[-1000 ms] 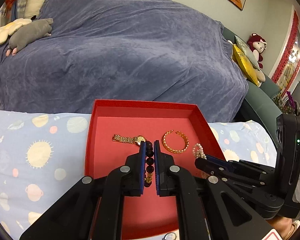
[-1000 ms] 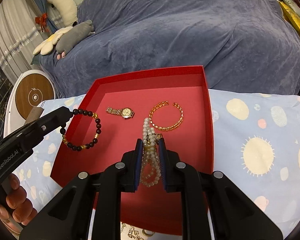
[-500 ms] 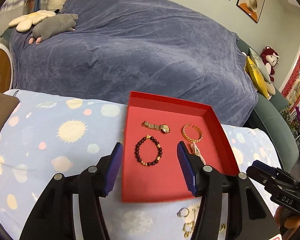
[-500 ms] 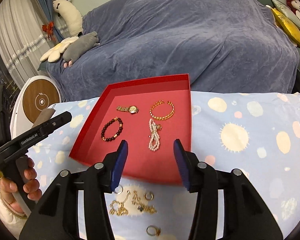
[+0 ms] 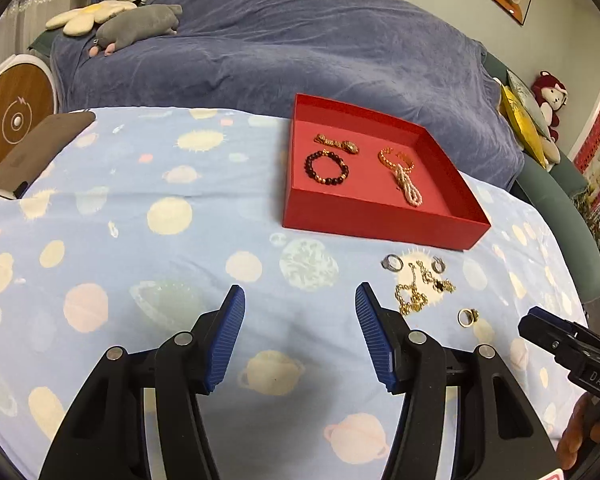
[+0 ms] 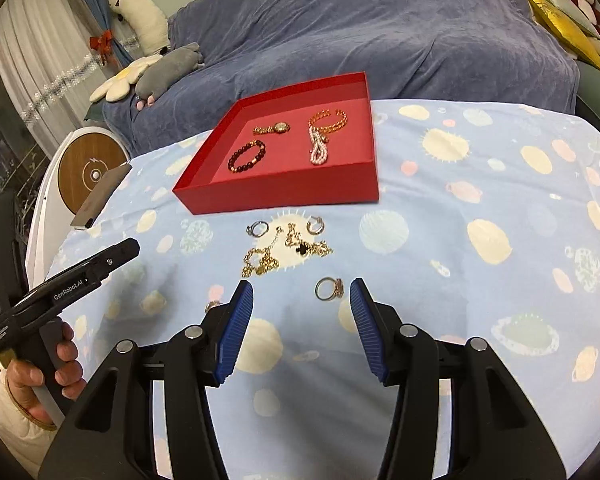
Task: Organize jewelry
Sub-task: 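Move both tools back over the rings and earrings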
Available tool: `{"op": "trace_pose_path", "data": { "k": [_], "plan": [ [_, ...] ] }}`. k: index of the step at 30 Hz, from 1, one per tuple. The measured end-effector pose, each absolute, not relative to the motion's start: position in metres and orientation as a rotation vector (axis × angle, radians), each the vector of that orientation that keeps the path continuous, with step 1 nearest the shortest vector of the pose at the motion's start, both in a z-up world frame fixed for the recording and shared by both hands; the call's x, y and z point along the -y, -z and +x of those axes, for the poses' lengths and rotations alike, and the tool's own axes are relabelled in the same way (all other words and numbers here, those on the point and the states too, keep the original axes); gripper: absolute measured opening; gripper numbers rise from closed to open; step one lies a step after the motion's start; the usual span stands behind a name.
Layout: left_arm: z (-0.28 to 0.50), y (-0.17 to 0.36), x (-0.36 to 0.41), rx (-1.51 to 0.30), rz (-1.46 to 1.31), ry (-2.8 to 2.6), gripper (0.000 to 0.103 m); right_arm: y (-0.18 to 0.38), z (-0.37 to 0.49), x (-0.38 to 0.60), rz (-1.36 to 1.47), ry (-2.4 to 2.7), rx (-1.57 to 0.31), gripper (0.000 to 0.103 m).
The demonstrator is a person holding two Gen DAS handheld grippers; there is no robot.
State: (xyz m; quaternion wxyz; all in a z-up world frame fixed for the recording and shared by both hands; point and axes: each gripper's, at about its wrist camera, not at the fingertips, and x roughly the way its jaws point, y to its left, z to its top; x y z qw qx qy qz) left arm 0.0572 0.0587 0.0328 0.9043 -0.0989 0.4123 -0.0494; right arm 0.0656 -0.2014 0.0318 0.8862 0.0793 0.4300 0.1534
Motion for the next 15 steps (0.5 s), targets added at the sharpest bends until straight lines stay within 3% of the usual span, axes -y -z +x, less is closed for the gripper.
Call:
{"op": "trace_pose_path", "data": {
  "k": [15],
  "plan": [
    [0.060,-0.005,-0.021,-0.930,-0.135,0.187,0.056,-0.010,0.073,0.191,0.117,-0.312,-0.940,0.049]
  ]
}}
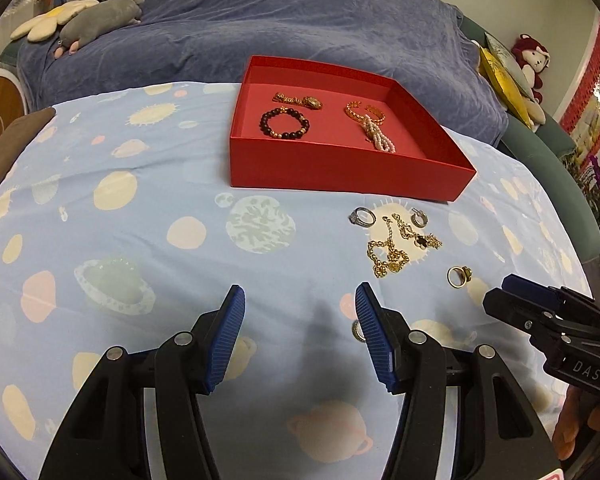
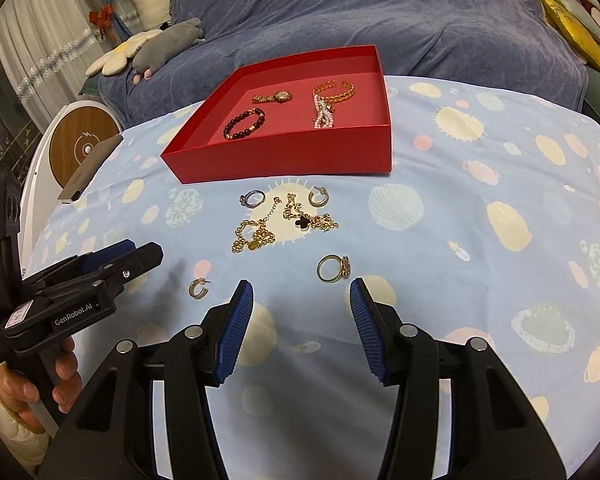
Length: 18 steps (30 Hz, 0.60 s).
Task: Organize jewelry
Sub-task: 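Move both tools back over the rings and earrings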
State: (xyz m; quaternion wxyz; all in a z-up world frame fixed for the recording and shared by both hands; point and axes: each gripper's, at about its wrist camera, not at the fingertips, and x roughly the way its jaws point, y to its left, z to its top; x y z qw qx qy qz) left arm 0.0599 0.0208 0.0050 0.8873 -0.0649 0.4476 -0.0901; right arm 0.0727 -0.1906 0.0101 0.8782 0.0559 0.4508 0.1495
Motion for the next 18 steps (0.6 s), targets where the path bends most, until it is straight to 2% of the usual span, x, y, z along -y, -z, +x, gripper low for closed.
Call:
{"op": "trace_pose_path", "data": {
  "k": [3,18],
  "plan": [
    [0.060,-0.002,-0.018,-0.939,-0.137,0.197,0.060,-0.010,0.074,0.191,0.120,-0.313,-0.941,0.049],
    [0.057,0.010,0.000,-0.972,-0.103,0.239,0.061,-0.006,0.078,0.193,0.122,-0.302,-0.958,0.049]
  ]
}}
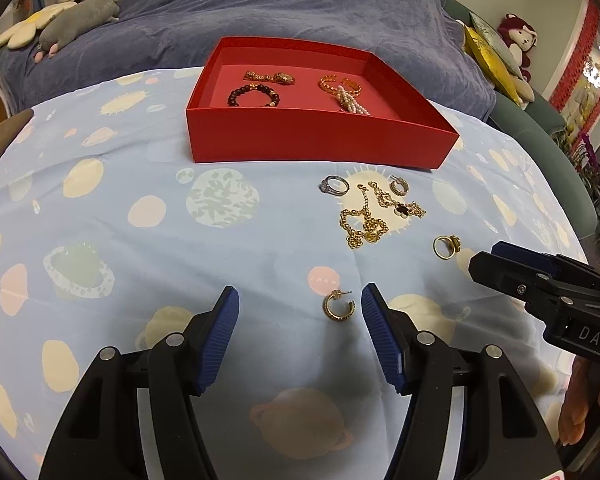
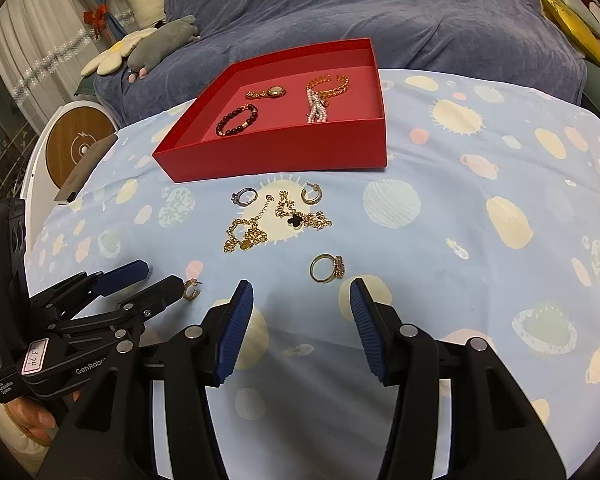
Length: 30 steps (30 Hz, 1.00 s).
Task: Organize jewelry
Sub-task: 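Move both tools back over the rings and earrings, then close the right tool on the gold ring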
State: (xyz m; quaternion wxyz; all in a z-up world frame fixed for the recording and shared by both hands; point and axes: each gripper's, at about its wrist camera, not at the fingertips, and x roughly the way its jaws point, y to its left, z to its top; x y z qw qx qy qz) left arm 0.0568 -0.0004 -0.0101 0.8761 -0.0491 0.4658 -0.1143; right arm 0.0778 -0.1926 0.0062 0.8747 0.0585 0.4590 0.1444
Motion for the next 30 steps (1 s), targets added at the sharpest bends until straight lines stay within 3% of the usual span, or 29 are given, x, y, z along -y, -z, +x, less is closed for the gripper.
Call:
{"op": "trace_pose_path", "data": {
  "k": [8,17,26,28,30],
  "plan": [
    [0.057,0.009,-0.002,-0.970,-0.106,0.232,0.061,0.004,0.091,0.188,0.096,-0.275,-0.966,0.048],
    [0.062,0.006,-0.017,-0.969,-0.148,0.197,0.061,0.018,0.103,0.183,0.059,-0.256,-0.981,0.038],
    [0.068,0.006,-0.024,-0.970,-0.174,0.177,0.061,0.021,0.106,0.184,0.030,-0.238,-0.970,0.020],
    [0.069,0.006,-0.024,-0.970,-0.178,0.173,0.061,0.021,0.107,0.185,0.036,-0.239,-0.971,0.009],
    [0.070,0.007,-0.025,-0.969,-0.179,0.171,0.061,0.021,0.107,0.185,0.037,-0.241,-0.972,0.009]
  ]
}}
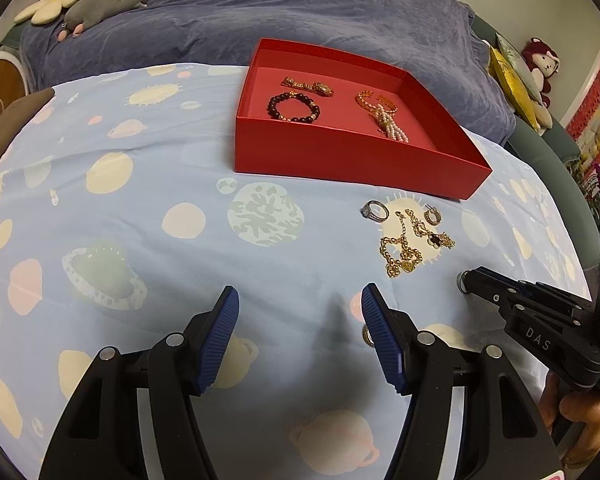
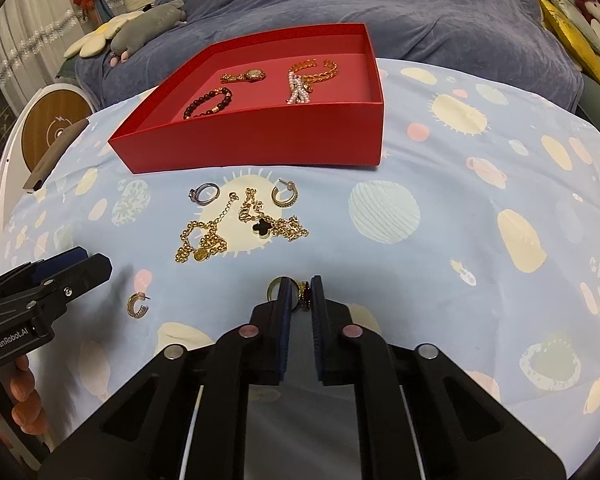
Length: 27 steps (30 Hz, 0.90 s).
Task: Organize jewelry
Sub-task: 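Close the right tool on the gold ring, then grasp the silver ring with the left tool while the right tool holds the gold ring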
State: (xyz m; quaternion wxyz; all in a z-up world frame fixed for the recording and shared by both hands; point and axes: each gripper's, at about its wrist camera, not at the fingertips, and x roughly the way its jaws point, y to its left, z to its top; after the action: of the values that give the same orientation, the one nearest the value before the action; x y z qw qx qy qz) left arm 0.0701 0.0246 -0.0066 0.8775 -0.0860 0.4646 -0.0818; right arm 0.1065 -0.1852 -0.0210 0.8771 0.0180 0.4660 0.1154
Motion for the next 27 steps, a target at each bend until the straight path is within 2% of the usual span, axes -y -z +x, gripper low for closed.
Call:
{"op": "trace_pose_path", "data": {
  "k": [21,22,27],
  "plan": [
    [0.134,0.008,0.024,-0.929,-0.104,0.213,0.061,0.006,0.103,0.191,0.085,-0.283,-0.948,0.007],
    [0.138,0.009,0.029,-0.928,-0.095,0.214,0.060,0.006,0.103,0.191,0.085,-0.282,-0.949,0.007],
    [0.152,0.018,0.046,-0.918,-0.032,0.189,0.041,0.008,0.105,0.193,0.098,-0.278,-0.960,0.007]
  ]
}}
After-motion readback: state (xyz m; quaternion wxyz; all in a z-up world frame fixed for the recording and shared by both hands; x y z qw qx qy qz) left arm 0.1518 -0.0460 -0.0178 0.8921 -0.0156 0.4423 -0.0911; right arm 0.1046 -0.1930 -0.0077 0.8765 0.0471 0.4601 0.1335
